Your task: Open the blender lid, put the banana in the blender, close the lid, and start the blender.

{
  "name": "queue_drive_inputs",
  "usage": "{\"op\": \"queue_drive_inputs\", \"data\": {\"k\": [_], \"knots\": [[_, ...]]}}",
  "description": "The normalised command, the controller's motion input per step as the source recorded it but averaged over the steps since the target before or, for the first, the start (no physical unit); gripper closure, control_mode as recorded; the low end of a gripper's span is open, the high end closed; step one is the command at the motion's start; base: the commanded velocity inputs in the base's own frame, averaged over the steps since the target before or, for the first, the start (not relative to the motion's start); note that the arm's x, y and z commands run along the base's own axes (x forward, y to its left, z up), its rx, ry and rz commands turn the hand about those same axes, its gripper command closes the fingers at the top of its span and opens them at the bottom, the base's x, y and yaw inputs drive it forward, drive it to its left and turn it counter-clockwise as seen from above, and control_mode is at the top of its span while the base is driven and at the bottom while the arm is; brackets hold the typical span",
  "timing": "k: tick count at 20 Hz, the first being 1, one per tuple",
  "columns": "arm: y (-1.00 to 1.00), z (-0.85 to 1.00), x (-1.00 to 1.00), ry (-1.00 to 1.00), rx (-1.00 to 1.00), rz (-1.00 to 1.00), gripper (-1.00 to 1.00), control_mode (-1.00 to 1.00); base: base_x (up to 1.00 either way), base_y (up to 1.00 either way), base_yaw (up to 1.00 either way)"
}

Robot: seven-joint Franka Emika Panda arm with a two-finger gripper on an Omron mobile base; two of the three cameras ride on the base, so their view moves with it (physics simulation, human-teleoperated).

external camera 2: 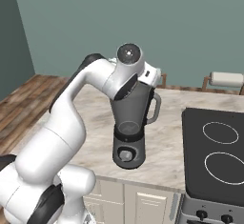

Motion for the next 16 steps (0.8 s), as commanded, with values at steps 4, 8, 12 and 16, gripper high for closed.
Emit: {"op": "queue_drive_inputs", "data": {"k": [4, 8, 12, 16], "knots": [[0.0, -0.52, 0.14, 0.05, 0.0, 0.0, 1.0, -1.0, 0.0, 0.0, 0.0], [0.0, -0.44, 0.04, 0.02, 0.0, 0.0, 1.0, -1.0, 0.0, 0.0, 0.0], [-0.12, -0.3, 0.0, 0.01, 0.0, 0.0, 1.0, -1.0, 0.0, 0.0, 0.0], [-0.03, -0.33, 0.0, 0.07, -0.01, 0.0, 1.0, -1.0, 0.0, 0.0, 0.0]]}}
